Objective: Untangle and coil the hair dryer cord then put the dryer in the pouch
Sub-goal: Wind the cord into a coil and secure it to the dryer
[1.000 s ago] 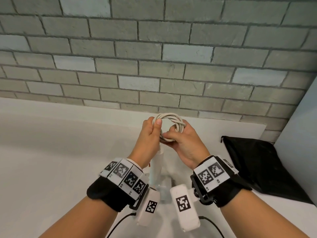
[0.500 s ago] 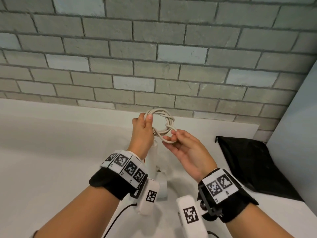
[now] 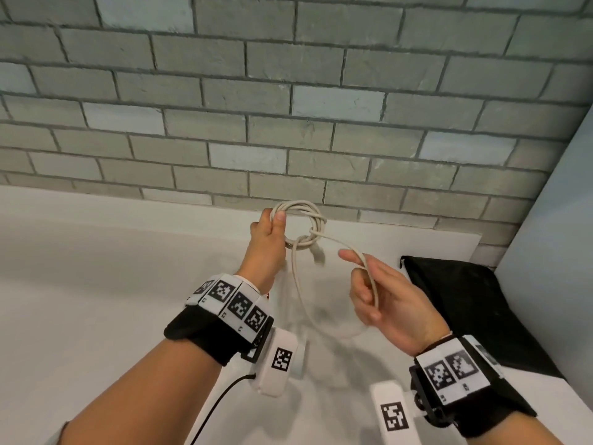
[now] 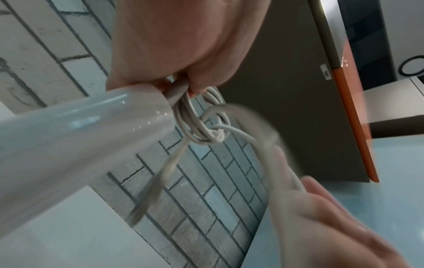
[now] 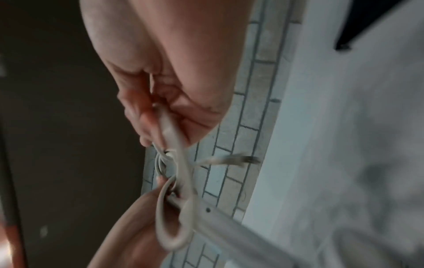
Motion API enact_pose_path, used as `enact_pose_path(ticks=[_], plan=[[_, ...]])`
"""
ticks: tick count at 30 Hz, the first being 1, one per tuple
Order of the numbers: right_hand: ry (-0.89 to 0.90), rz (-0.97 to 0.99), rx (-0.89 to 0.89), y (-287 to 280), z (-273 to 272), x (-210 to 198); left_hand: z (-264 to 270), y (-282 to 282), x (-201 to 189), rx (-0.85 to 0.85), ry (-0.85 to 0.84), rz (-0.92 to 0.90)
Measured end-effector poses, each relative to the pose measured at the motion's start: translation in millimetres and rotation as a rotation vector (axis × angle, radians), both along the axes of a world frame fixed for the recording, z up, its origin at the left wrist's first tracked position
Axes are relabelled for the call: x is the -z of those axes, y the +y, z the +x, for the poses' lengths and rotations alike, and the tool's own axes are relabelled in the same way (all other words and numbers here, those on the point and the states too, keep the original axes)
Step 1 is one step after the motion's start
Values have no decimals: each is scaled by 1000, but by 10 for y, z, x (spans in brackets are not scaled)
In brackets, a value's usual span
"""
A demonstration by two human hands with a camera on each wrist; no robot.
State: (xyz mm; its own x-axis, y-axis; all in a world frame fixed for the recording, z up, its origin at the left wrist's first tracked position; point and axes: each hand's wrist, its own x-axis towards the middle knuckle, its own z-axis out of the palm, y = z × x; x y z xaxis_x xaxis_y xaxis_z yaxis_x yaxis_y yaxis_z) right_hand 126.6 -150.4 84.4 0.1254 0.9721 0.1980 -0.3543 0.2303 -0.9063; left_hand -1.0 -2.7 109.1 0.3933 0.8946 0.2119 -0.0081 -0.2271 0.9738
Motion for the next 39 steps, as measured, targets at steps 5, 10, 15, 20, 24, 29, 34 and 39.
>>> enact_pose_path(ticks=[5, 10, 15, 20, 24, 29, 34, 39], plan=[[-515, -123, 29, -158, 56, 52, 6, 44, 1, -1, 17, -41], [-616, -211, -88, -200, -7, 87, -12, 0, -44, -11, -16, -67], [-871, -343, 8, -187, 116, 112, -47, 11, -46, 33, -105, -110], [-951, -297, 96, -129, 164, 141, -39, -16, -25, 86, -143, -118], [-809, -193, 130, -83, 34, 161, -43, -3, -19, 80, -162, -139], [-914, -201, 99, 160, -46, 271, -34, -85, -36, 145, -98, -155], [-992, -208, 338, 471, 83, 209, -42, -194, -42, 258, -32, -198], [-1019, -154, 461, 690, 126, -46, -63, -252, -56, 369, 62, -206]])
